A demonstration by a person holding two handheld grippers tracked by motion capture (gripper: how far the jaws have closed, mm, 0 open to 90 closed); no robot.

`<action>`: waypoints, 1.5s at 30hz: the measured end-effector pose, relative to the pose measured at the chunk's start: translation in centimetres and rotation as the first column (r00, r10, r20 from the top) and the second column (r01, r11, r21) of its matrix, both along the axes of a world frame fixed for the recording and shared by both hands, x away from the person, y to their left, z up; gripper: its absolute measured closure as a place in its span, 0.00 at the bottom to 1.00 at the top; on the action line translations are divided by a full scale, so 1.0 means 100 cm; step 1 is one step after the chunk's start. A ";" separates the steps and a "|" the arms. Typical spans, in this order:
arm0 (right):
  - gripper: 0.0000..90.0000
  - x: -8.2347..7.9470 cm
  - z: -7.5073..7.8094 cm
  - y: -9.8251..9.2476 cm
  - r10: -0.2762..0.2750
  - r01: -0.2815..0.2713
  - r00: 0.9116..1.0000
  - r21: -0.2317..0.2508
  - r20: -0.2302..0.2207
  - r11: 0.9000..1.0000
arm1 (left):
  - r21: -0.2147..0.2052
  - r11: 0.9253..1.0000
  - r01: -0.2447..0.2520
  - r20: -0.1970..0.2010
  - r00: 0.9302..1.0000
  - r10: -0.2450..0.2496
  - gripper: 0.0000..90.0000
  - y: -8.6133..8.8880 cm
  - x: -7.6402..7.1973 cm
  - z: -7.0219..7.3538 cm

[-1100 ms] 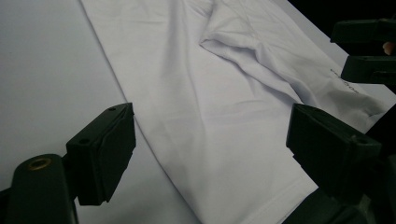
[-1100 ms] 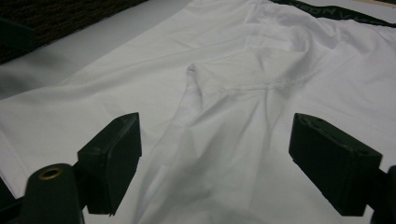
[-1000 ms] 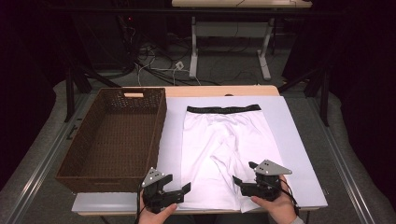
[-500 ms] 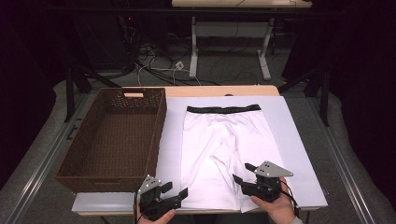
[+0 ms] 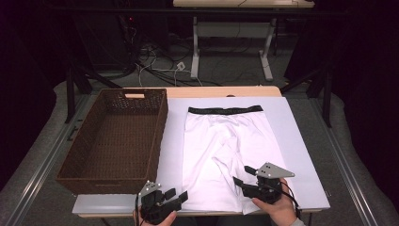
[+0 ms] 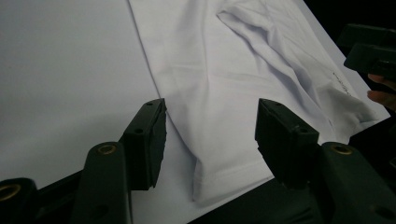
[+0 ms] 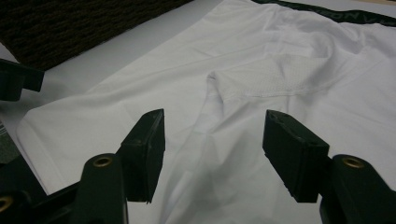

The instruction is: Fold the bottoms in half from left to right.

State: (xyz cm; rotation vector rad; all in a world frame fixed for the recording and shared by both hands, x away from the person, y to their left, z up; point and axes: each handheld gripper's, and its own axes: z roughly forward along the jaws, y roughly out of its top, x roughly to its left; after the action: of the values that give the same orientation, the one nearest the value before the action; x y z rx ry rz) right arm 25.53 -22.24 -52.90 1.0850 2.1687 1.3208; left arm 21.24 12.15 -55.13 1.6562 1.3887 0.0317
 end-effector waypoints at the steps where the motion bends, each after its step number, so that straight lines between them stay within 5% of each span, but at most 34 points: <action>1: 0.43 0.000 0.000 0.000 -0.007 0.007 1.000 -0.002 -0.001 1.000 | 0.006 1.000 0.002 -0.007 1.000 -0.002 0.49 0.000 0.000 0.000; 11: 0.44 -0.001 0.001 -0.001 -0.027 0.027 0.999 0.005 -0.028 1.000 | 0.056 0.998 0.028 -0.096 0.995 -0.022 0.60 -0.010 -0.002 -0.009; 20: 0.45 0.000 0.007 -0.002 -0.027 0.028 0.999 0.007 -0.029 1.000 | 0.098 0.994 0.038 -0.085 0.996 -0.030 0.80 -0.019 -0.003 -0.011; 24: 0.46 -0.002 0.019 -0.004 -0.034 0.034 0.999 0.005 -0.032 0.999 | 0.078 0.996 0.045 -0.107 0.994 -0.036 0.94 -0.018 0.000 -0.012; 35: 0.45 0.004 0.062 -0.013 -0.095 0.094 0.994 -0.020 -0.062 0.995 | 0.059 0.993 0.106 -0.044 0.994 -0.104 0.99 -0.031 0.006 0.005; 45: 0.36 0.035 0.091 0.004 -0.087 0.084 0.988 -0.030 -0.124 0.996 | 0.061 0.978 0.198 0.019 0.980 -0.199 0.99 -0.057 0.019 0.025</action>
State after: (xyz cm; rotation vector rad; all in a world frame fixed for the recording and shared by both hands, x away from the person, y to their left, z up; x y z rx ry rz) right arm 29.01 -21.81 -43.83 1.2680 2.1938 1.2150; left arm 23.10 6.48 -52.61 1.8311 1.2077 -0.0217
